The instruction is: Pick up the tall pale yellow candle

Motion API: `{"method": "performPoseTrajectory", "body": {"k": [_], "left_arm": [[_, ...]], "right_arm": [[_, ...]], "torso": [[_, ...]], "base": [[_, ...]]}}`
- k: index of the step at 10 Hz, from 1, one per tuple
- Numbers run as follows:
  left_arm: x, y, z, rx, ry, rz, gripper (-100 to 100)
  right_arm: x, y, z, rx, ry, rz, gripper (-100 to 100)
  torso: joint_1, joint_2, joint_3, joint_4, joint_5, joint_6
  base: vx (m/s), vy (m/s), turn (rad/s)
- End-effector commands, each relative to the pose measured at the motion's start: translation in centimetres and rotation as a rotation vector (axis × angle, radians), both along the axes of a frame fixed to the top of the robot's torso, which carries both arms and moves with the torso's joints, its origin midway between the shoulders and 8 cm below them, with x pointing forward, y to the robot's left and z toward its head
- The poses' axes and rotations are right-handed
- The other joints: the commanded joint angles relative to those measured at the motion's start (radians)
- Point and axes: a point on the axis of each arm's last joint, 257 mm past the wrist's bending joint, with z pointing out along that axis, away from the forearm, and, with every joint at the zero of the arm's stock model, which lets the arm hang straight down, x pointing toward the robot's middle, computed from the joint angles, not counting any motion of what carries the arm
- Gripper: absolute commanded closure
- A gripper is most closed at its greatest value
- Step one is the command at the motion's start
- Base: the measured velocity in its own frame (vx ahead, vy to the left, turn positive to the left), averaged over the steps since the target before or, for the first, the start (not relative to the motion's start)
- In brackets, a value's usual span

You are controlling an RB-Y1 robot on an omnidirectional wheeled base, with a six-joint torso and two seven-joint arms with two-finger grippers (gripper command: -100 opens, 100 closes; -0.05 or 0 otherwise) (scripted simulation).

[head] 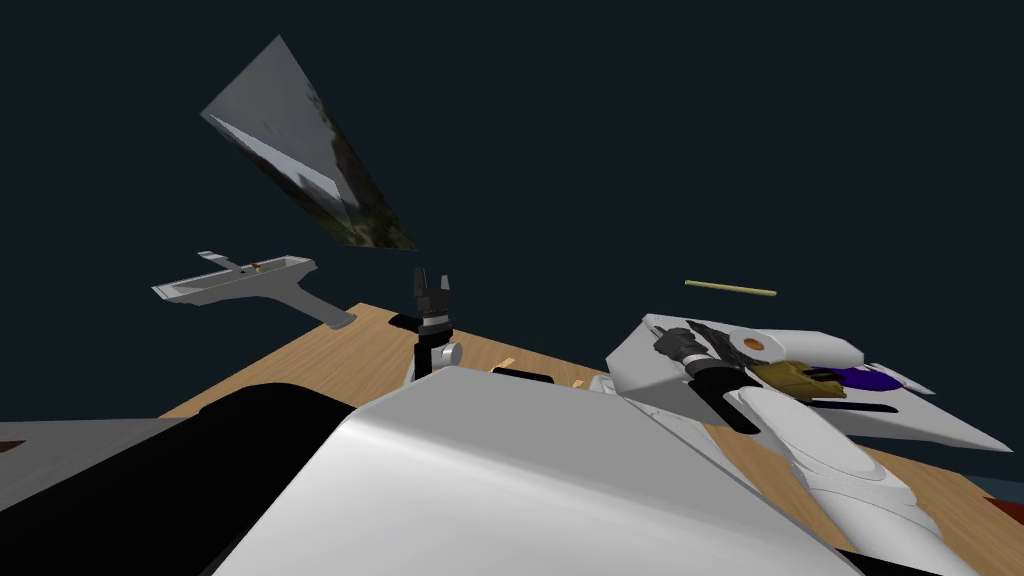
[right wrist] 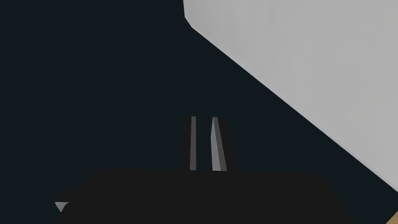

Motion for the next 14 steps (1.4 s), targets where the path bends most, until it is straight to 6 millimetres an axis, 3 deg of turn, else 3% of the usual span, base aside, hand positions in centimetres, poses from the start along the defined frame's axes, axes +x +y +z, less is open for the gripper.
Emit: {"method": "performPoseTrajectory", "body": {"k": [1,2,5,14], "left_arm": [[0.0,0.0,0.0,0.0,0.0,0.0,0],[0.0,0.0,0.0,0.0,0.0,0.0,0],[0.0,0.0,0.0,0.0,0.0,0.0,0],[0.0,0.0,0.0,0.0,0.0,0.0,0]], "right_arm": [[1.1,-1.2,2.6,-0.017,-0.03,0.003,-100],[1.1,-1.2,2.6,-0.017,-0.03,0.003,-100],[2.9,-2.8,7.3,-0.043,-0.076,0.018,-100],[5.2,-4.1,14.9,-0.077,-0.104,0.08,-100]], "torso": [[0.0,0.0,0.0,0.0,0.0,0.0],[0.004,0.004,0.002,0.001,0.001,0.0],[0.005,0.003,0.002,0.001,0.001,0.0],[0.003,-0.004,-0.002,-0.001,0.001,0.0]], "base": [[-0.107,0.127,-0.085],[-0.073,0.101,-0.049],[-0.073,0.129,-0.064],[-0.011,0.112,-0.026]]}}
